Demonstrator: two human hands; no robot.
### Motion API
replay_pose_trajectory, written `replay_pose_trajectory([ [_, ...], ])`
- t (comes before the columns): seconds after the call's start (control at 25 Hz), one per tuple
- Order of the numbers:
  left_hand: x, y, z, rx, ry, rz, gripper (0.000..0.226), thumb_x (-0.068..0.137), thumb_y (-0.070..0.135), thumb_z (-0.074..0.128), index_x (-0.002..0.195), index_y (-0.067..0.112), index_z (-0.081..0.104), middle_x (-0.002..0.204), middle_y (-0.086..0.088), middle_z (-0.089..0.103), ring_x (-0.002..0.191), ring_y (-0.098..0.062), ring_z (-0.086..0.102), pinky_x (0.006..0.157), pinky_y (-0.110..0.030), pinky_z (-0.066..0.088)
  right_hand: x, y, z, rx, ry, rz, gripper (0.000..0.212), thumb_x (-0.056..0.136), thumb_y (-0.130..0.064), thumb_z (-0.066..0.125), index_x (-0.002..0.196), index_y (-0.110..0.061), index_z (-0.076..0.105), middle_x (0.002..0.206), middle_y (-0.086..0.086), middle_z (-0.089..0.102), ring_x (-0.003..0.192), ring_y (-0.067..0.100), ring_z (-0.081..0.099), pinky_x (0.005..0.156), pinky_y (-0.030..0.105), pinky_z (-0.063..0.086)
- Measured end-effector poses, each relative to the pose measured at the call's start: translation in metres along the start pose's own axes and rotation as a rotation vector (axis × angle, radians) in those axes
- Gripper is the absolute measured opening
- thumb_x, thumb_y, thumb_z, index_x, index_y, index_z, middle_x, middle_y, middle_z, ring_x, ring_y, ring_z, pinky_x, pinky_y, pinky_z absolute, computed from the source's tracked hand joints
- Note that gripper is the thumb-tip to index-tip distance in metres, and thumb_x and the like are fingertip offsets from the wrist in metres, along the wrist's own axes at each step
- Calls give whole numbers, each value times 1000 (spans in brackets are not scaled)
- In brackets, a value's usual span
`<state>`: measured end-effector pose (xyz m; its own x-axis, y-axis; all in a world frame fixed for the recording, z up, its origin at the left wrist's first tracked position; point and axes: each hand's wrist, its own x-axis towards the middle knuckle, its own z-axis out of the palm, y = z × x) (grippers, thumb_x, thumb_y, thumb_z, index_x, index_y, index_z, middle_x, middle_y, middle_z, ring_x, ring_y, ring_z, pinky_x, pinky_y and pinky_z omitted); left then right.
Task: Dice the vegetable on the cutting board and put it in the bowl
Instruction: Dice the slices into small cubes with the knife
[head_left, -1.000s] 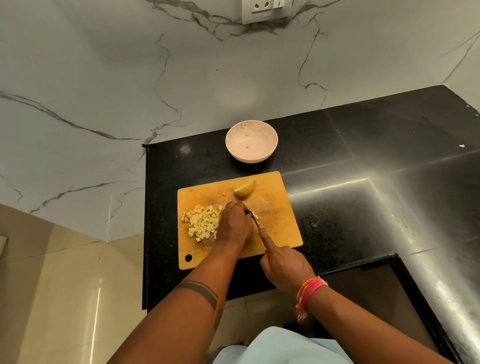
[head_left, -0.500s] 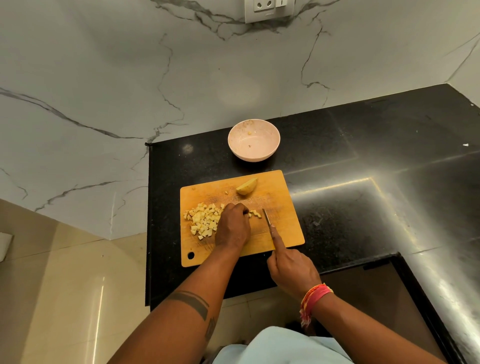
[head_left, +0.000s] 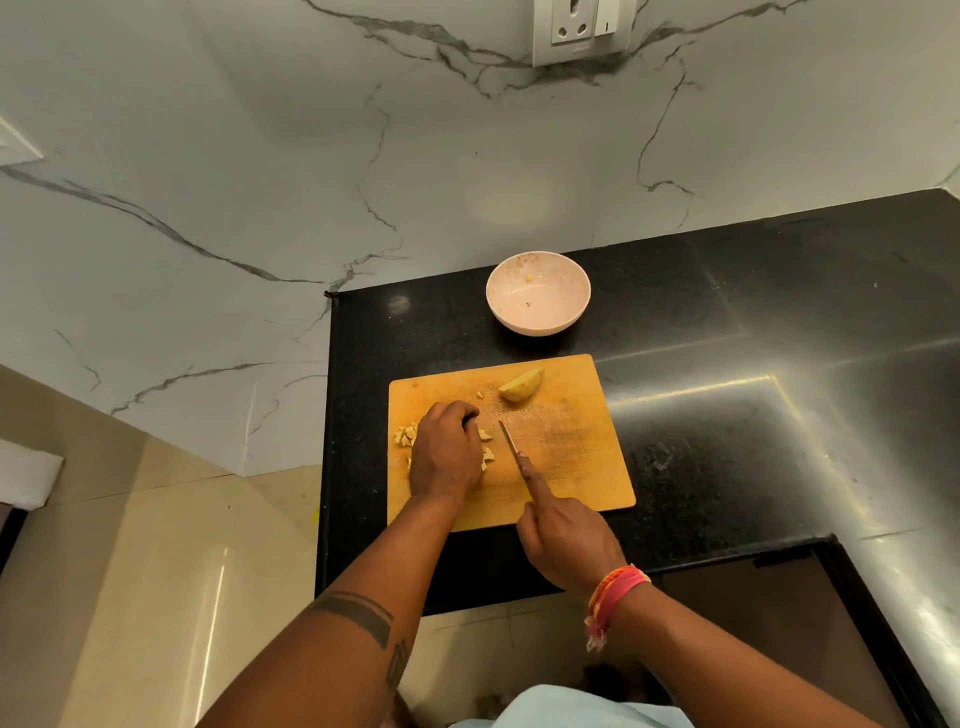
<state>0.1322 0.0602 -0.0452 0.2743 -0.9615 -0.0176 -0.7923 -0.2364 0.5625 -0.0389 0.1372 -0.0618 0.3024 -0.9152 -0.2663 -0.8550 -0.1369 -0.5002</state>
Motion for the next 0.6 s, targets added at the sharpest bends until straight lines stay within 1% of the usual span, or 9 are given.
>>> replay_pose_trajectory([
  [0.12,19,23,12,-10,-56,46,28,102,31,57,128,24,64,128,3,60,119,-14,53,96,-27,47,-8,21,-14,60,42,39,68,103,-33,38,161,-36,3,62,-4,56,51,16,52,47,36,40],
  [0.24,39,47,29,23,-169,51,45,97,39,64,140,26,57,142,2,53,131,-20,46,104,-35,43,-12,37,-21,88,88,81,68,103,-33,39,161,-38,4,59,-4,54,49,15,51,45,36,41],
  [0.32,45,55,40,66,-228,52,53,95,39,68,144,26,53,146,1,51,135,-23,44,108,-39,42,-9,44,-25,99,111,84,68,102,-32,40,161,-38,6,57,-4,54,48,16,50,45,37,40],
  [0.36,47,57,45,96,-235,62,54,95,37,68,145,25,52,147,1,51,135,-24,43,108,-40,42,-6,46,-26,107,123,86,68,102,-31,40,161,-38,7,57,-4,54,47,16,49,45,37,39],
  [0.48,51,59,49,170,-217,109,44,100,25,60,144,24,52,145,0,54,133,-23,45,107,-38,43,4,47,-30,159,150,105,66,101,-30,41,161,-36,12,55,-4,52,45,14,44,44,37,38],
  [0.52,51,60,48,171,-242,121,42,101,26,59,142,23,53,143,0,56,132,-23,46,106,-38,44,7,48,-33,180,161,103,66,102,-28,42,161,-35,14,54,-4,51,44,12,42,43,35,36],
  [0.6,48,60,42,137,-375,116,43,100,32,60,141,25,54,140,0,58,128,-23,51,105,-38,47,6,51,-36,213,174,108,65,102,-26,44,161,-34,17,52,-5,50,42,11,40,42,32,32],
])
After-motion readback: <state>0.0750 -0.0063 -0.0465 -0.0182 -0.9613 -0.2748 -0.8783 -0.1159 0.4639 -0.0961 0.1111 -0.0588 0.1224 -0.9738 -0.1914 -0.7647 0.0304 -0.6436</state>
